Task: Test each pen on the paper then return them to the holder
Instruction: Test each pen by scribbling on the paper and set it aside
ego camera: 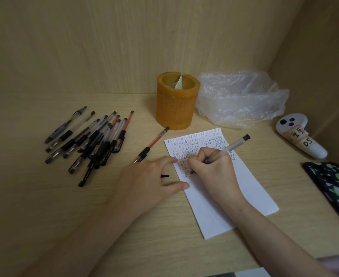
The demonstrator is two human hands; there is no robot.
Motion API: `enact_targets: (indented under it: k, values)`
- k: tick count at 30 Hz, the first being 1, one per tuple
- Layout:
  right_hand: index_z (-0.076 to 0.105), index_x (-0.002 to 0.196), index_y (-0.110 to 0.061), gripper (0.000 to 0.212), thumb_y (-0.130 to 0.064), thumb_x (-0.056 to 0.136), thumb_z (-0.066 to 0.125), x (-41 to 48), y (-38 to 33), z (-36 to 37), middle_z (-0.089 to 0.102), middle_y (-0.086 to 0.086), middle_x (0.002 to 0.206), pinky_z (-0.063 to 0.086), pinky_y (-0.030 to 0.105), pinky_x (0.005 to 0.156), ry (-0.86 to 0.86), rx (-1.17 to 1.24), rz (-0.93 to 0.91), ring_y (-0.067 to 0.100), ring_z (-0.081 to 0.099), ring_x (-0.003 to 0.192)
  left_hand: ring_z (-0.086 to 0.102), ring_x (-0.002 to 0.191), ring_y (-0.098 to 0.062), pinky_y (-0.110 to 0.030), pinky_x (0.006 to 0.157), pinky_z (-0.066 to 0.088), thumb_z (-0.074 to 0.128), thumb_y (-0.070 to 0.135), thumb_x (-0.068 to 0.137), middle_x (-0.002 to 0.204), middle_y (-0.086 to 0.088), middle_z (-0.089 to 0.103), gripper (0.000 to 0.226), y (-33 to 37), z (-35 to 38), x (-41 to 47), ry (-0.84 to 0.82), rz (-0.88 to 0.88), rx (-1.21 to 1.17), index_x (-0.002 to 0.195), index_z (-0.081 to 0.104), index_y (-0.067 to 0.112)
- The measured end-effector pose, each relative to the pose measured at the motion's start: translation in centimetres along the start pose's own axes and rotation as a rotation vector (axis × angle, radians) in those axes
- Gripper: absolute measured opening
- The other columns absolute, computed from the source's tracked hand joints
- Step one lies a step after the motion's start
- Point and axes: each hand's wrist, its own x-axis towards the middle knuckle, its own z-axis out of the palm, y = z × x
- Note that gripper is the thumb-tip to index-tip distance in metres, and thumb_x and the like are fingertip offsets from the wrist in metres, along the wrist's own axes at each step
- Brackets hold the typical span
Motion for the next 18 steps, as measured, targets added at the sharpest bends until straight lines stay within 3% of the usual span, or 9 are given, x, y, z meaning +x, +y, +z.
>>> enact_targets:
  k: [3, 6, 9, 14, 18]
  values:
    - [0.047, 0.05, -0.003, 0.032, 0.002, 0.078, 0.062, 0.0, -0.2, 0.0, 0.044, 0.005, 0.049, 0.035, 0.015, 0.049, 0.003, 0.002, 0.013, 0.008, 0.041, 0.05, 0.059, 0.091, -0.003, -0.024, 0.079, 0.047, 0.049, 0.079, 0.065, 0.08, 0.015, 0.061, 0.069, 0.0, 0.0, 0.0, 0.006, 0.001, -0.001, 0.126, 0.042, 0.048]
    - [0.045, 0.048, -0.011, 0.04, -0.002, 0.082, 0.063, 0.5, -0.4, -0.5, 0.045, 0.003, 0.048, 0.032, 0.015, 0.047, 0.07, 0.158, 0.083, 0.007, 0.037, 0.045, 0.059, 0.091, -0.003, -0.026, 0.08, 0.048, 0.05, 0.078, 0.066, 0.076, 0.015, 0.058, 0.068, 0.0, 0.0, -0.1, -0.001, -0.009, -0.01, 0.126, 0.042, 0.047]
    - [0.048, 0.054, -0.012, 0.037, -0.018, 0.084, 0.07, 0.9, -0.7, -1.5, 0.042, 0.004, 0.051, 0.028, 0.015, 0.042, 0.094, 0.371, 0.136, 0.008, 0.032, 0.042, 0.059, 0.092, -0.003, -0.026, 0.082, 0.048, 0.051, 0.077, 0.066, 0.085, 0.015, 0.064, 0.067, 0.1, -0.1, -0.1, 0.007, -0.013, -0.026, 0.126, 0.043, 0.047]
    - [0.059, 0.076, -0.01, 0.032, -0.041, 0.074, 0.069, 1.0, -0.8, -2.1, 0.045, -0.003, 0.054, 0.033, 0.015, 0.047, -0.016, 0.489, 0.169, 0.009, 0.039, 0.049, 0.056, 0.089, -0.002, -0.025, 0.081, 0.048, 0.051, 0.075, 0.067, 0.09, 0.015, 0.062, 0.067, 0.1, -0.3, -0.1, -0.004, -0.014, -0.036, 0.127, 0.042, 0.046]
    - [0.067, 0.071, -0.011, 0.035, -0.046, 0.072, 0.069, 0.8, -1.1, -2.3, 0.048, -0.001, 0.05, 0.032, 0.017, 0.042, 0.043, 0.476, 0.181, 0.01, 0.043, 0.045, 0.051, 0.081, 0.0, -0.022, 0.078, 0.047, 0.051, 0.075, 0.068, 0.088, 0.017, 0.059, 0.068, 0.3, -0.6, -0.2, -0.021, -0.01, -0.029, 0.129, 0.041, 0.046]
